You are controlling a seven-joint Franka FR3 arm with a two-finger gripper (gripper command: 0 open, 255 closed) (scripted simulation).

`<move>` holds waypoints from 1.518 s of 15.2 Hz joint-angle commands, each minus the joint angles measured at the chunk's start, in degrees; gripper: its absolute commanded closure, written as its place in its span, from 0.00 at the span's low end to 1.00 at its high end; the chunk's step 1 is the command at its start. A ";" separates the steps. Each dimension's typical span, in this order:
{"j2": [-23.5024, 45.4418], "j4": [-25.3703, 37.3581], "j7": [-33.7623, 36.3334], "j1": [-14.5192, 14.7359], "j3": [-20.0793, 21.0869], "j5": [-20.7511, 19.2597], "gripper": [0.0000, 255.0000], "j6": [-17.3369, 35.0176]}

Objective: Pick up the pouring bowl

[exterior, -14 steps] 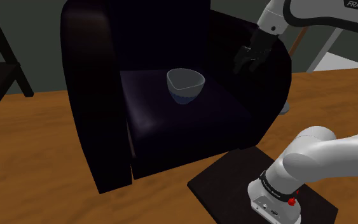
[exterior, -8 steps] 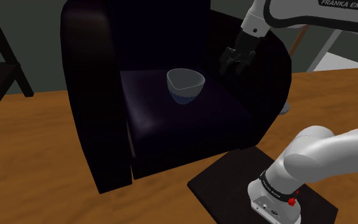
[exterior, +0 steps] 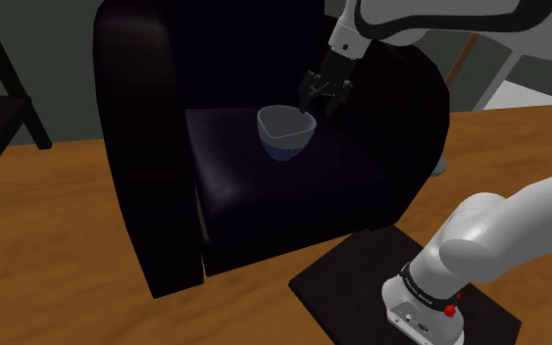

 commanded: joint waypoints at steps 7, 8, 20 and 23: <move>2.01 -4.09 -0.01 0.52 0.48 1.42 0.00 6.01; 2.05 -4.49 -0.08 0.53 0.49 1.45 0.00 6.45; 2.05 -4.49 -0.08 0.53 0.49 1.45 1.00 6.45; 1.88 -2.34 0.27 0.49 0.44 1.27 1.00 4.15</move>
